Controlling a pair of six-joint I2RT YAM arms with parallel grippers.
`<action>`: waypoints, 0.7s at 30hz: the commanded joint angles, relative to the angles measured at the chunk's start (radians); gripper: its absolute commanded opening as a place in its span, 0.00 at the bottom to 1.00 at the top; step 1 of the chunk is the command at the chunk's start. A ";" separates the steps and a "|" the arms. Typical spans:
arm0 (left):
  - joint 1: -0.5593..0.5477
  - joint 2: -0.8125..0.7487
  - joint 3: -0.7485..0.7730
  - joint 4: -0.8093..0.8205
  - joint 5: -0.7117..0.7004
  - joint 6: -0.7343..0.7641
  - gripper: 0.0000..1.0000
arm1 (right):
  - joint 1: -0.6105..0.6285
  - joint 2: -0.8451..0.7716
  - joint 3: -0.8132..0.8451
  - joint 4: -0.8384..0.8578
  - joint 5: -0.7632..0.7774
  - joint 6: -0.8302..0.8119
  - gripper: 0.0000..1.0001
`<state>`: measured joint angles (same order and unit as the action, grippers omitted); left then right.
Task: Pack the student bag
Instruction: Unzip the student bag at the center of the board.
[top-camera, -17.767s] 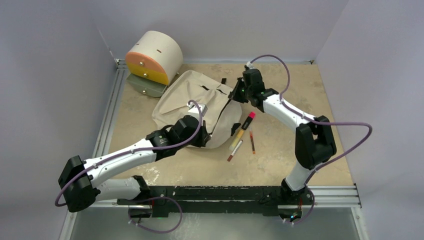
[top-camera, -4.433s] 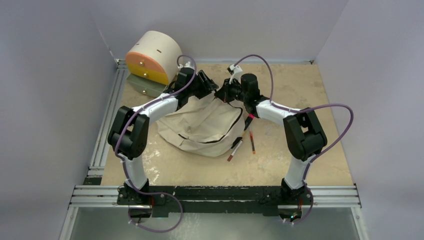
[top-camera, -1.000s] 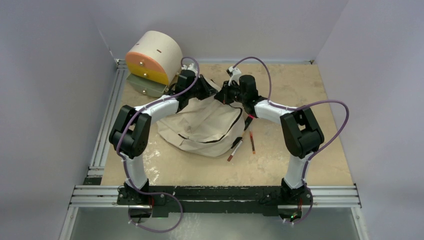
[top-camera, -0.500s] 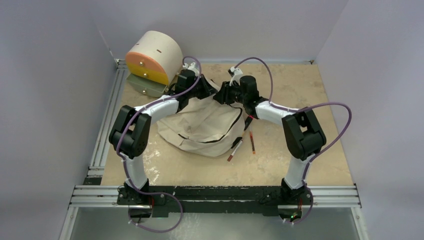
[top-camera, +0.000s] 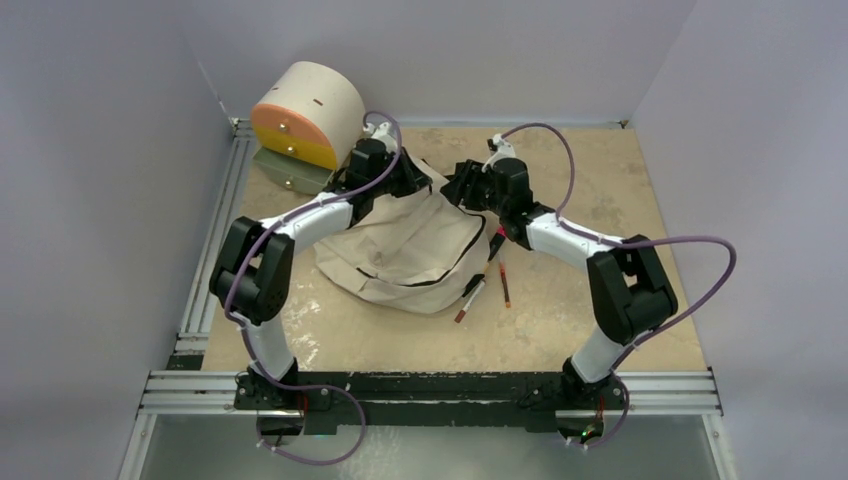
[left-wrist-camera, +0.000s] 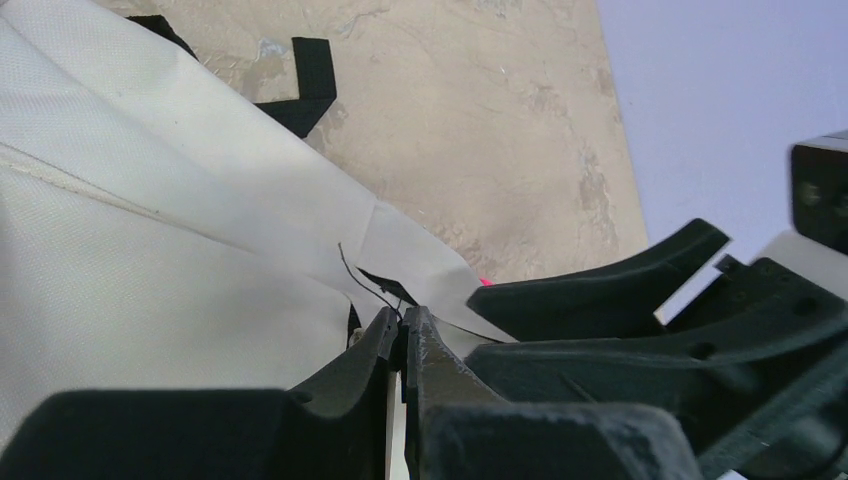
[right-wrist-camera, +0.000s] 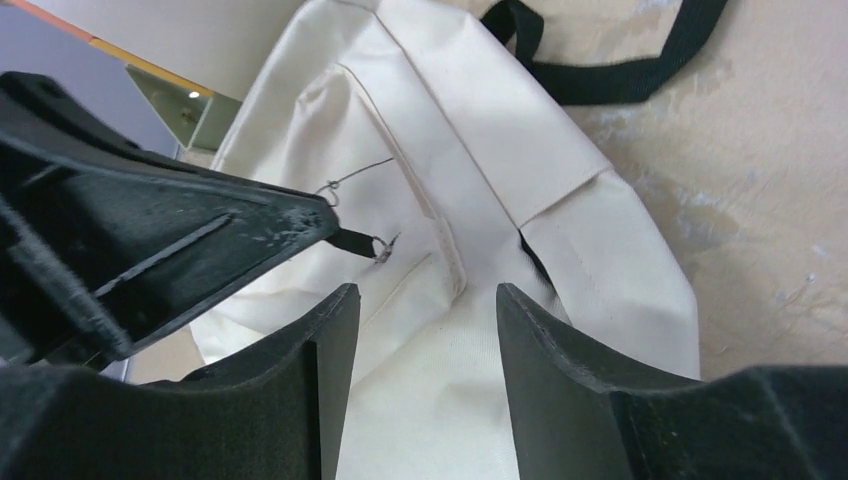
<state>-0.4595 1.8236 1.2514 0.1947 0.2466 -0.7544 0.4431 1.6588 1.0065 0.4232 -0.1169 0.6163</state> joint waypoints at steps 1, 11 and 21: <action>-0.001 -0.071 -0.014 0.066 0.006 0.041 0.00 | 0.000 0.043 0.076 -0.056 -0.035 0.067 0.56; -0.001 -0.086 -0.047 0.098 0.013 0.051 0.00 | 0.000 0.160 0.150 -0.076 -0.225 0.052 0.55; -0.001 -0.110 -0.071 0.079 -0.017 0.067 0.00 | -0.009 0.115 0.079 -0.039 -0.088 0.154 0.49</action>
<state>-0.4595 1.7878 1.1904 0.2207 0.2455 -0.7143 0.4427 1.8416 1.1233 0.3447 -0.2920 0.6987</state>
